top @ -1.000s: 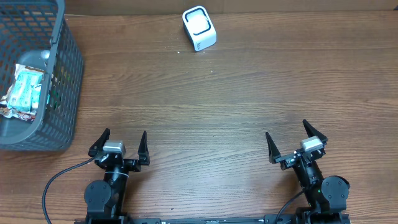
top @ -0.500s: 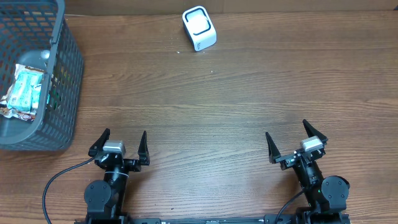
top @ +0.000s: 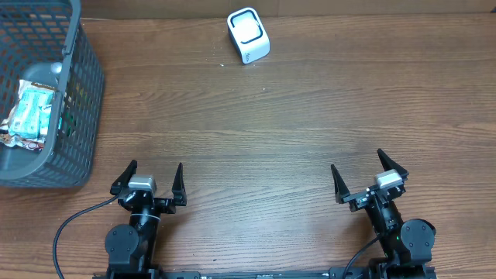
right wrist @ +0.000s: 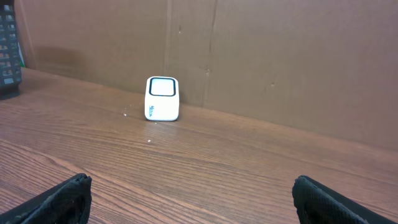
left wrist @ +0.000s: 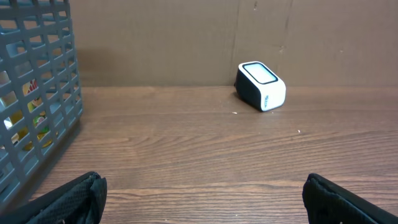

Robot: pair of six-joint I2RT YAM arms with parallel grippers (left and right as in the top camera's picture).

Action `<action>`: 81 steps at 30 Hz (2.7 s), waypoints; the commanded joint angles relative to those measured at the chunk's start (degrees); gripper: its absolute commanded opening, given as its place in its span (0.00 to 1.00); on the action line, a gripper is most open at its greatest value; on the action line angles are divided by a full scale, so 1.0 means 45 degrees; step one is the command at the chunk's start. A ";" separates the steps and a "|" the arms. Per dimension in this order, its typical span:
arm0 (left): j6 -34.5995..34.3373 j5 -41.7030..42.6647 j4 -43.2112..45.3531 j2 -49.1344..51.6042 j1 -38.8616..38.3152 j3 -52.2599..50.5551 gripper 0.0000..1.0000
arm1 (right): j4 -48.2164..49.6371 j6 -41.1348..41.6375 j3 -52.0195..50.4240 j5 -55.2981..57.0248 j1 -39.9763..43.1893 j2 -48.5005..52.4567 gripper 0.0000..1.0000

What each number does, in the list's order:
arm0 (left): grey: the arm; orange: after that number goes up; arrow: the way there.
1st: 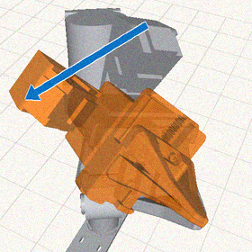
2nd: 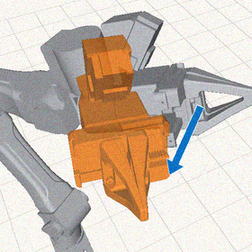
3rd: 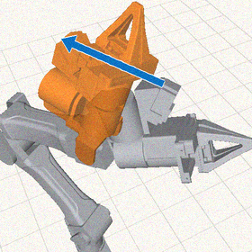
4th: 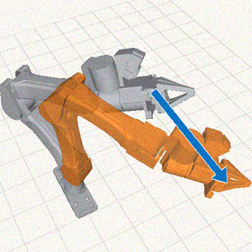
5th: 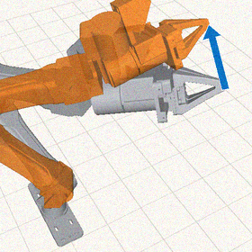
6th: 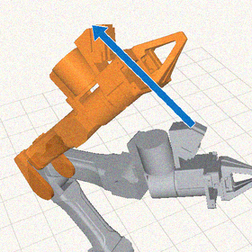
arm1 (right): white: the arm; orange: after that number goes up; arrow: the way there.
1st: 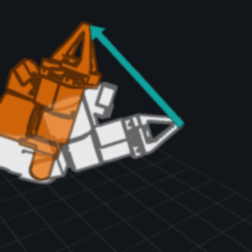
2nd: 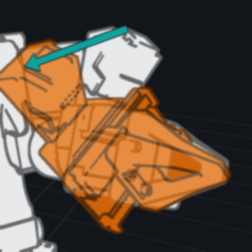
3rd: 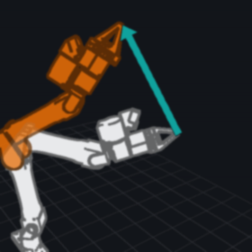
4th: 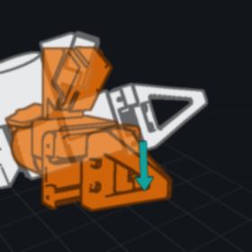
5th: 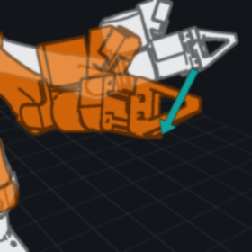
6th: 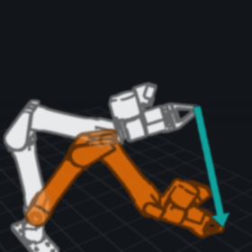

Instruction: Scan the item barcode

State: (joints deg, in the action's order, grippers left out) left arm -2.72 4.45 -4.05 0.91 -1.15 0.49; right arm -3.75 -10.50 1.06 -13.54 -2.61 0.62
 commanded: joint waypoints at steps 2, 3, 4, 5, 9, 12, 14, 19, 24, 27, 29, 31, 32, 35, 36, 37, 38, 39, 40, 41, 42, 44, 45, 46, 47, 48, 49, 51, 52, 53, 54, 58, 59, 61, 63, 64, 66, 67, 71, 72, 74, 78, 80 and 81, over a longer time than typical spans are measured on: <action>0.0325 -0.0087 -0.0034 -0.0126 -0.0083 -0.0049 1.00 | 0.0073 0.0078 -0.0136 -0.0049 0.0049 -0.0102 1.00; 0.0325 -0.0087 -0.0034 -0.0126 -0.0083 -0.0049 1.00 | 0.0073 0.0078 -0.0136 -0.0049 0.0049 -0.0102 1.00; 0.0325 -0.0083 -0.0034 -0.0126 -0.0083 -0.0049 0.99 | 0.0073 0.0078 -0.0136 -0.0049 0.0049 -0.0102 1.00; 0.0325 -0.0083 -0.0034 -0.0126 -0.0083 -0.0049 1.00 | 0.0073 0.0078 -0.0136 -0.0049 0.0049 -0.0102 1.00; 0.0325 -0.0083 -0.0034 -0.0126 -0.0083 -0.0049 1.00 | 0.0073 0.0078 -0.0136 -0.0049 0.0049 -0.0102 1.00; 0.0325 -0.0087 -0.0034 -0.0126 -0.0083 -0.0049 0.99 | 0.0073 0.0078 -0.0136 -0.0049 0.0049 -0.0102 1.00; 0.0325 -0.0087 -0.0034 -0.0126 -0.0083 -0.0049 0.99 | 0.0073 0.0078 -0.0136 -0.0049 0.0049 -0.0102 1.00; 0.0325 -0.0087 -0.0034 -0.0126 -0.0083 -0.0049 0.99 | 0.0073 0.0078 -0.0136 -0.0049 0.0049 -0.0102 1.00; 0.0325 -0.0083 -0.0034 -0.0126 -0.0083 -0.0049 0.99 | 0.0073 0.0078 -0.0136 -0.0049 0.0049 -0.0102 1.00; 0.0325 -0.0087 -0.0034 -0.0126 -0.0083 -0.0049 1.00 | 0.0073 0.0078 -0.0136 -0.0049 0.0044 -0.0102 1.00; 0.0325 -0.0087 -0.0034 -0.0126 -0.0083 -0.0049 0.99 | 0.0073 0.0078 -0.0136 -0.0049 0.0049 -0.0102 1.00; 0.0325 -0.0083 -0.0029 -0.0126 -0.0083 -0.0049 1.00 | 0.0073 0.0078 -0.0136 -0.0049 0.0044 -0.0102 1.00; 0.0325 -0.0087 -0.0034 -0.0126 -0.0083 -0.0049 1.00 | 0.0073 0.0078 -0.0136 -0.0049 0.0049 -0.0102 1.00; 0.0325 -0.0083 -0.0029 -0.0126 -0.0083 -0.0049 1.00 | 0.0073 0.0078 -0.0136 -0.0049 0.0049 -0.0102 1.00; 0.0325 -0.0092 -0.0029 -0.0126 -0.0083 -0.0049 0.99 | 0.0073 0.0078 -0.0136 -0.0049 0.0049 -0.0102 1.00; 0.0330 -0.0092 -0.0029 -0.0126 -0.0083 -0.0049 1.00 | 0.0073 0.0078 -0.0136 -0.0049 0.0049 -0.0102 1.00; 0.0330 -0.0141 -0.0029 -0.0126 -0.0083 -0.0049 1.00 | 0.0073 0.0078 -0.0136 -0.0049 0.0049 -0.0102 1.00; 0.0330 -0.0311 -0.0015 -0.0126 -0.0083 -0.0049 0.99 | 0.0073 0.0078 -0.0136 -0.0049 0.0049 -0.0102 1.00; 0.0325 -0.0418 0.0015 -0.0126 -0.0083 -0.0049 1.00 | 0.0073 0.0078 -0.0136 -0.0049 0.0049 -0.0102 1.00; 0.0321 -0.0408 0.0010 -0.0126 -0.0083 -0.0049 1.00 | 0.0073 0.0078 -0.0136 -0.0049 0.0049 -0.0102 1.00; 0.0316 -0.0306 0.0005 -0.0126 -0.0083 -0.0049 0.99 | 0.0073 0.0078 -0.0136 -0.0049 0.0049 -0.0102 1.00; 0.0301 -0.0039 0.0350 -0.0126 -0.0083 -0.0044 0.99 | 0.0073 0.0078 -0.0136 -0.0049 0.0049 -0.0102 1.00; 0.0272 0.0355 0.0845 -0.0126 -0.0083 -0.0010 1.00 | 0.0073 0.0078 -0.0136 -0.0049 0.0049 -0.0102 1.00; 0.0272 0.0923 0.1467 -0.0126 -0.0083 0.0058 1.00 | 0.0073 0.0078 -0.0136 -0.0049 0.0049 -0.0102 1.00; 0.0272 0.1433 0.2030 -0.0126 -0.0083 0.0146 1.00 | 0.0073 0.0078 -0.0136 -0.0049 0.0049 -0.0102 1.00; 0.0209 0.1967 0.2642 -0.0126 -0.0083 0.0291 1.00 | 0.0073 0.0078 -0.0136 -0.0049 0.0049 -0.0102 1.00; 0.0039 0.2288 0.3055 -0.0126 -0.0083 0.0452 1.00 | 0.0073 0.0078 -0.0136 -0.0049 0.0049 -0.0102 1.00; -0.0486 0.2686 0.3444 -0.0126 -0.0083 0.1030 1.00 | 0.0073 0.0078 -0.0136 -0.0049 0.0049 -0.0102 1.00; -0.0597 0.2759 0.3366 -0.0126 -0.0083 0.1360 1.00 | 0.0073 0.0078 -0.0136 -0.0049 0.0049 -0.0102 1.00; -0.0593 0.2929 0.3201 -0.0126 -0.0083 0.1773 1.00 | 0.0073 0.0078 -0.0136 -0.0049 0.0049 -0.0102 1.00; -0.0593 0.2992 0.3016 -0.0126 -0.0083 0.2210 1.00 | 0.0073 0.0078 -0.0136 -0.0049 0.0049 -0.0102 1.00; -0.0593 0.2914 0.1729 -0.0117 -0.0083 0.4007 1.00 | 0.0073 0.0078 -0.0136 -0.0049 0.0049 -0.0102 1.00; -0.0593 0.2749 0.1277 -0.0078 -0.0083 0.4469 1.00 | 0.0073 0.0078 -0.0136 -0.0049 0.0049 -0.0102 1.00; -0.0593 0.2268 0.0155 0.0180 -0.0083 0.5561 1.00 | 0.0073 0.0078 -0.0136 -0.0049 0.0049 -0.0102 1.00; -0.0583 0.1948 -0.0996 0.0704 -0.0083 0.6771 1.00 | 0.0073 0.0078 -0.0136 -0.0049 0.0049 -0.0102 1.00; -0.0578 0.1841 -0.1637 0.1151 -0.0083 0.7543 1.00 | 0.0073 0.0078 -0.0136 -0.0049 0.0049 -0.0102 1.00; -0.0578 0.1783 -0.2482 0.2006 -0.0083 0.8757 1.00 | 0.0073 0.0078 -0.0136 -0.0049 0.0049 -0.0102 1.00; -0.0578 0.1817 -0.2939 0.2569 -0.0083 0.9476 1.00 | 0.0073 0.0078 -0.0136 -0.0049 0.0049 -0.0102 1.00; -0.0520 0.2249 -0.4770 0.5100 -0.0083 1.2444 1.00 | 0.0073 0.0083 -0.0136 -0.0049 0.0049 -0.0102 1.00; -0.0452 0.2385 -0.5168 0.5717 -0.0083 1.3129 1.00 | 0.0073 0.0078 -0.0136 -0.0049 0.0049 -0.0102 1.00; -0.0432 0.2861 -0.6062 0.7014 -0.0083 1.4596 1.00 | 0.0073 0.0078 -0.0136 -0.0049 0.0049 -0.0102 1.00; -0.0393 0.3570 -0.8194 0.9398 -0.0083 1.7199 1.00 | 0.0073 0.0078 -0.0136 -0.0049 0.0049 -0.0102 1.00; -0.0457 0.3599 -0.8796 1.0287 -0.0083 1.7864 1.00 | 0.0073 0.0078 -0.0136 -0.0049 0.0049 -0.0102 1.00; -0.0520 0.3604 -0.8947 1.0661 -0.0083 1.8000 1.00 | 0.0073 0.0078 -0.0136 -0.0049 0.0049 -0.0102 1.00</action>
State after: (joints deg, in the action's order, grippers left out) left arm -4.49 18.41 -42.78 44.53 -1.15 78.30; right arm -3.68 -10.52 1.06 -13.56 -2.61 0.62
